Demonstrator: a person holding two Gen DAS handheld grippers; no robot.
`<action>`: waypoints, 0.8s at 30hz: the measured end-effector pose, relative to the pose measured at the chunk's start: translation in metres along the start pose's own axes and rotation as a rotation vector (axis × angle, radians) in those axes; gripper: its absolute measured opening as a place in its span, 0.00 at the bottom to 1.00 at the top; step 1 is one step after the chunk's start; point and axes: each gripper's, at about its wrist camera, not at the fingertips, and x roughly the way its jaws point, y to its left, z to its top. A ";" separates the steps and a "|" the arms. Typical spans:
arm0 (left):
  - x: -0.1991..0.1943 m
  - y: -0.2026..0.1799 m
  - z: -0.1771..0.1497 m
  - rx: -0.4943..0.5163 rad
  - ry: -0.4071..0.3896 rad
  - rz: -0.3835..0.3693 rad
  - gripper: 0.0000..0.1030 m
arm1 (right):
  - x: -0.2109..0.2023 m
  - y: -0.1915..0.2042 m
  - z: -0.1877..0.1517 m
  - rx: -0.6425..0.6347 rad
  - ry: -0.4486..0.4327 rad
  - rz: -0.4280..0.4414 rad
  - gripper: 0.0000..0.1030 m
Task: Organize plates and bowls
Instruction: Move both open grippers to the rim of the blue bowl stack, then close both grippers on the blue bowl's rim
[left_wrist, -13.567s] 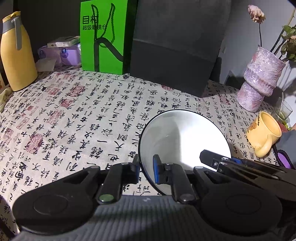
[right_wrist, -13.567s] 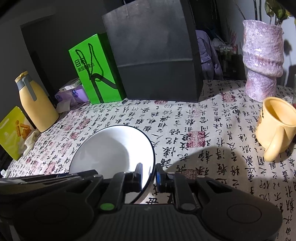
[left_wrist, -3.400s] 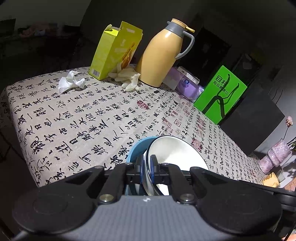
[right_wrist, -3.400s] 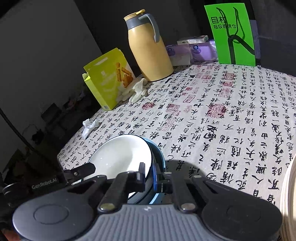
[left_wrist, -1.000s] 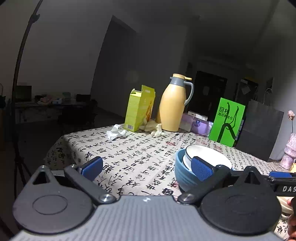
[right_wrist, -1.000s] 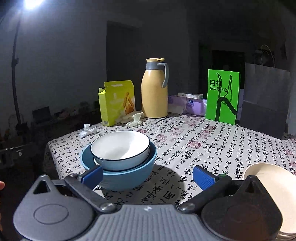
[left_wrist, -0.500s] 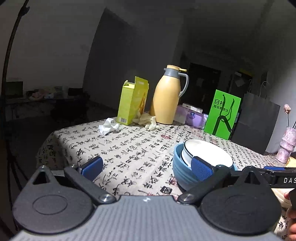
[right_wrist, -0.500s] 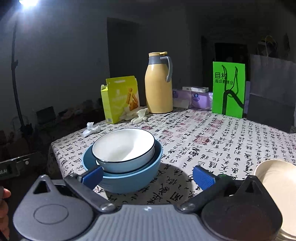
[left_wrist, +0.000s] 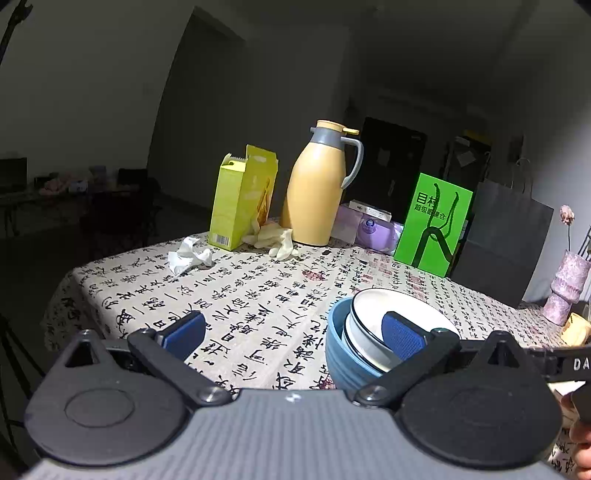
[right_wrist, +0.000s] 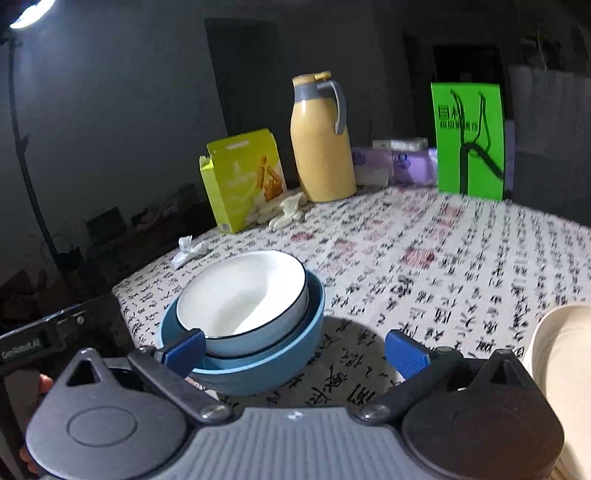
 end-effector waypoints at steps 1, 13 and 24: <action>0.002 0.002 0.001 -0.012 0.005 -0.003 1.00 | 0.002 -0.002 0.001 0.002 0.007 0.005 1.00; 0.020 0.014 0.003 -0.048 0.024 -0.006 1.00 | 0.024 -0.009 0.016 -0.015 0.037 0.009 1.00; 0.038 0.012 0.005 -0.046 0.038 -0.016 1.00 | 0.039 -0.021 0.022 0.000 0.049 0.016 1.00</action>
